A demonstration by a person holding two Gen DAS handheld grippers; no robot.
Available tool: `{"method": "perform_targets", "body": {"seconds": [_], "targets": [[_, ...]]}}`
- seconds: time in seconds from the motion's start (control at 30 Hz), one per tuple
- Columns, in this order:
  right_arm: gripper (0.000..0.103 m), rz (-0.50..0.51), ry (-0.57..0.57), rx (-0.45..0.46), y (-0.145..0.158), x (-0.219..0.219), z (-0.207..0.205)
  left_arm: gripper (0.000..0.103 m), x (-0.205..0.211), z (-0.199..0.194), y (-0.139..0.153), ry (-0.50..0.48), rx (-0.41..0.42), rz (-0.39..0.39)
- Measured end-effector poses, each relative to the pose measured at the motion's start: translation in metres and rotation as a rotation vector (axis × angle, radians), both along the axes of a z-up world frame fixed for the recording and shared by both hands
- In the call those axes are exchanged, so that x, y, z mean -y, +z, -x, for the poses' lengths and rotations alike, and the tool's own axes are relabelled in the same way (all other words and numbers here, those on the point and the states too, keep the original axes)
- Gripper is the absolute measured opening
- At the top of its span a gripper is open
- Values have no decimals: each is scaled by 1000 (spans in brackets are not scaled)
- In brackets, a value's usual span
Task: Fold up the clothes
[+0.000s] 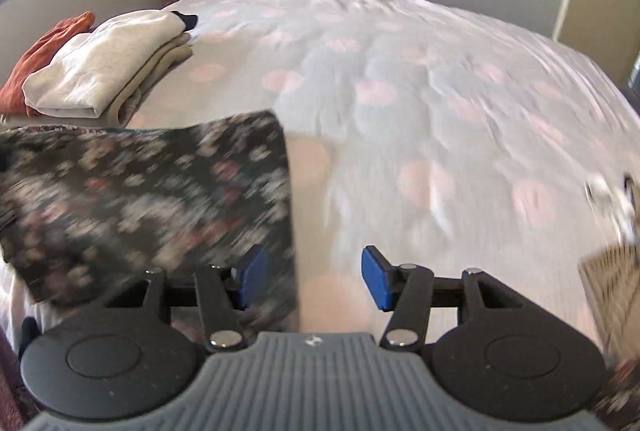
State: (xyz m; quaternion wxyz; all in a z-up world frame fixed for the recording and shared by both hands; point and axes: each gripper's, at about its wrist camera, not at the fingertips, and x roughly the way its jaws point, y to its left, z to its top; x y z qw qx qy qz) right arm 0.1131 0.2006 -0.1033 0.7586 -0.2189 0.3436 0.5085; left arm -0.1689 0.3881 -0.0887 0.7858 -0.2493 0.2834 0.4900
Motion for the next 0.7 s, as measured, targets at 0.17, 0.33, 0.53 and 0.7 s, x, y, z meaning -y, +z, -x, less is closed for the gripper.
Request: {"method": "perform_targets", "body": {"seconds": [0.17,0.33,0.53,0.7], "targets": [[66,5,29,-76,0,-64,-18,6,-8,32,1,116,-28,11],[68,17,47,-162,-29,-136,-27,6,-15,31,-8,131,-34,24],[68,35,25,-242,-73,-187,-32,6,-28,29,-22,158,1,59],[29,67,22,-238,-88,-196,-14,6,-32,33,-28,154,23,77]]}}
